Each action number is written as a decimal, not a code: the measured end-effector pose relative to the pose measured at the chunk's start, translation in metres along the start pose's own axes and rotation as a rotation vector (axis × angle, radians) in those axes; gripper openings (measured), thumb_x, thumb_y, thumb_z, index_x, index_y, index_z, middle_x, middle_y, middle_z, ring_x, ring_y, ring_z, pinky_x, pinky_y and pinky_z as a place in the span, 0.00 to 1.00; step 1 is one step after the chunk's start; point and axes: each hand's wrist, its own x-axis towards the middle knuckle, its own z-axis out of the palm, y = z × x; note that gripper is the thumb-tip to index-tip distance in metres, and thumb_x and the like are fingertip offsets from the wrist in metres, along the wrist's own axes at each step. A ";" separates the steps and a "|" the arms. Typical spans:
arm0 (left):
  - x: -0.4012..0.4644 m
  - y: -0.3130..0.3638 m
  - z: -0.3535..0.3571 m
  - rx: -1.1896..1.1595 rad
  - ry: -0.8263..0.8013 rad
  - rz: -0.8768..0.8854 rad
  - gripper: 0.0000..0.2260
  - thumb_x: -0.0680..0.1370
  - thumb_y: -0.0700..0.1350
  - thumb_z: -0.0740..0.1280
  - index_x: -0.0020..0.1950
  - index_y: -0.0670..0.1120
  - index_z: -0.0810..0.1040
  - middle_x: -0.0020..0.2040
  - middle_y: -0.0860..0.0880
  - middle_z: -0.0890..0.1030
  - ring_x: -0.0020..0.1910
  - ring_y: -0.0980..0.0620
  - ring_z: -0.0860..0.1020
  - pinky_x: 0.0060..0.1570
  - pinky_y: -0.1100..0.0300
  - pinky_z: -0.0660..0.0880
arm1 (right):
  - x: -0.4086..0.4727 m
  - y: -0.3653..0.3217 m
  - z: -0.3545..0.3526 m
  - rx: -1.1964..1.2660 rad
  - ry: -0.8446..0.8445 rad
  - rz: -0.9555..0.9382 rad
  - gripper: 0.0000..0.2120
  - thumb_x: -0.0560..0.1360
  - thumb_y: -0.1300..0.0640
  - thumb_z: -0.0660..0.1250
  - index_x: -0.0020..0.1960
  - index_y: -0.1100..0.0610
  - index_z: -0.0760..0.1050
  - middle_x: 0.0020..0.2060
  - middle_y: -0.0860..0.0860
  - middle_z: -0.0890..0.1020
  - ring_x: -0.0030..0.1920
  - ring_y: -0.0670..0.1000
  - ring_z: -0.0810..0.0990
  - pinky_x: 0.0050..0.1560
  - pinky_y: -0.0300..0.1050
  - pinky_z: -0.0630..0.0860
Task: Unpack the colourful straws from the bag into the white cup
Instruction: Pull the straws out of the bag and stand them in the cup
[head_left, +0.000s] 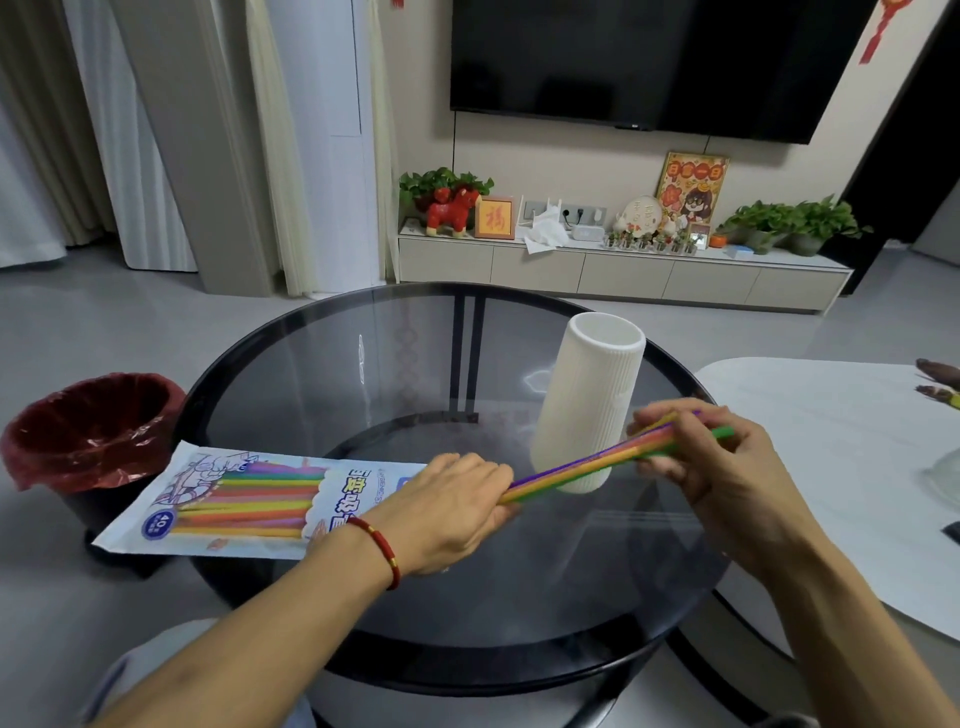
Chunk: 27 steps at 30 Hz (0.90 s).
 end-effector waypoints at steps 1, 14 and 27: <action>0.002 0.004 0.000 -0.012 0.004 -0.007 0.11 0.84 0.56 0.51 0.46 0.52 0.61 0.43 0.54 0.67 0.42 0.52 0.63 0.47 0.56 0.62 | 0.000 0.001 0.001 0.083 -0.050 0.008 0.33 0.58 0.29 0.81 0.50 0.54 0.89 0.49 0.55 0.88 0.42 0.50 0.88 0.40 0.38 0.85; -0.003 -0.007 -0.003 -0.281 0.129 -0.148 0.17 0.83 0.57 0.55 0.67 0.52 0.73 0.63 0.55 0.77 0.64 0.55 0.70 0.66 0.53 0.69 | 0.011 0.000 0.036 -0.626 -0.064 -0.219 0.11 0.82 0.56 0.70 0.41 0.54 0.83 0.34 0.49 0.85 0.32 0.46 0.83 0.32 0.39 0.79; -0.009 -0.012 0.003 -0.201 0.028 -0.176 0.16 0.83 0.58 0.58 0.68 0.54 0.73 0.64 0.54 0.76 0.68 0.54 0.67 0.66 0.52 0.68 | 0.020 0.025 0.027 -0.859 -0.195 -0.048 0.08 0.82 0.57 0.70 0.45 0.59 0.82 0.36 0.55 0.85 0.29 0.52 0.85 0.31 0.52 0.86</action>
